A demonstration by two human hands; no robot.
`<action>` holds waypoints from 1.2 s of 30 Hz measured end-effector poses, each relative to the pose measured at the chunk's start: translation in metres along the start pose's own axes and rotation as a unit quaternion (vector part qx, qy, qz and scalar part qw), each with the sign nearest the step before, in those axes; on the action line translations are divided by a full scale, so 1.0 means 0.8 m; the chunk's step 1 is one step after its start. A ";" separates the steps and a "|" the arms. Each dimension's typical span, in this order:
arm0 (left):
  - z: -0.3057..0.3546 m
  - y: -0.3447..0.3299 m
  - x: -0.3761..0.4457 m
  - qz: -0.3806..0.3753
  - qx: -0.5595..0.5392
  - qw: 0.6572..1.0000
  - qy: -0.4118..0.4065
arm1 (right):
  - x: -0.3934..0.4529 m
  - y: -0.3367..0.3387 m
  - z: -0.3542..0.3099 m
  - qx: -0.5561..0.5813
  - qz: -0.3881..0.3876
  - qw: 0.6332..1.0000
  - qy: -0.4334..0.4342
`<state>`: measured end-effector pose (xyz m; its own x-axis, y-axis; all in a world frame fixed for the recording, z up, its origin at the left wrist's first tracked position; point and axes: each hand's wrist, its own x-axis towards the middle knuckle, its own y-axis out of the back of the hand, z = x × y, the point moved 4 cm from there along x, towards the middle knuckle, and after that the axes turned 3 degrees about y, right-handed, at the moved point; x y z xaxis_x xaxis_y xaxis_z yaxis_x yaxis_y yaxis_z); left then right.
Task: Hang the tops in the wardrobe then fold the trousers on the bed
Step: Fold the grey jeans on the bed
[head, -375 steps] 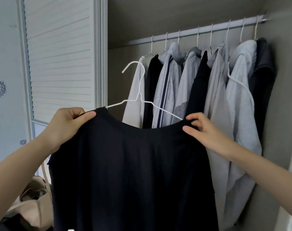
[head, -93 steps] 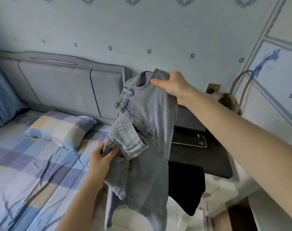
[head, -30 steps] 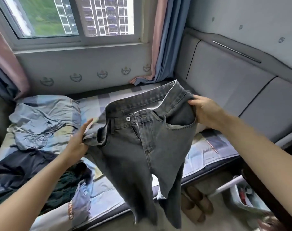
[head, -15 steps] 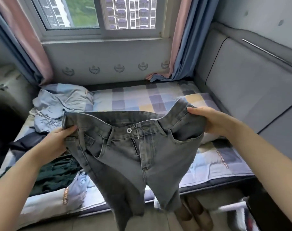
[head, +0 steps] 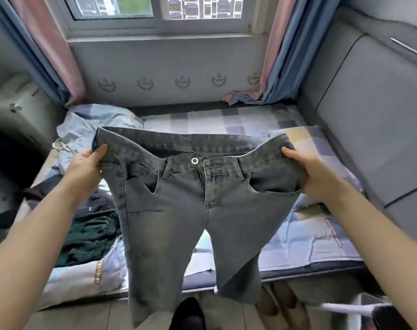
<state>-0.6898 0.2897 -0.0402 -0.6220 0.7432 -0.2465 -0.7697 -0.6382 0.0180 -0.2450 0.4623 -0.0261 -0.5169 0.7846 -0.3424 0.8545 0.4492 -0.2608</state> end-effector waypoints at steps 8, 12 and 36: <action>-0.008 -0.008 0.143 -0.010 -0.011 0.998 0.059 | 0.112 0.002 -0.024 -0.025 0.009 0.999 -0.022; 0.003 -0.063 0.332 -0.003 0.026 0.999 0.038 | 0.313 -0.010 -0.041 -0.088 0.162 0.980 0.070; -0.776 0.072 0.236 0.057 0.454 0.782 0.423 | 0.409 0.059 0.703 -0.215 0.109 0.897 -0.371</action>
<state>-0.7620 0.2686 -0.6872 -0.6723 0.0487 -0.7387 -0.7395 0.0015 0.6731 -0.4027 0.5001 -0.6579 -0.0894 0.4444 -0.8913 0.7976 0.5680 0.2032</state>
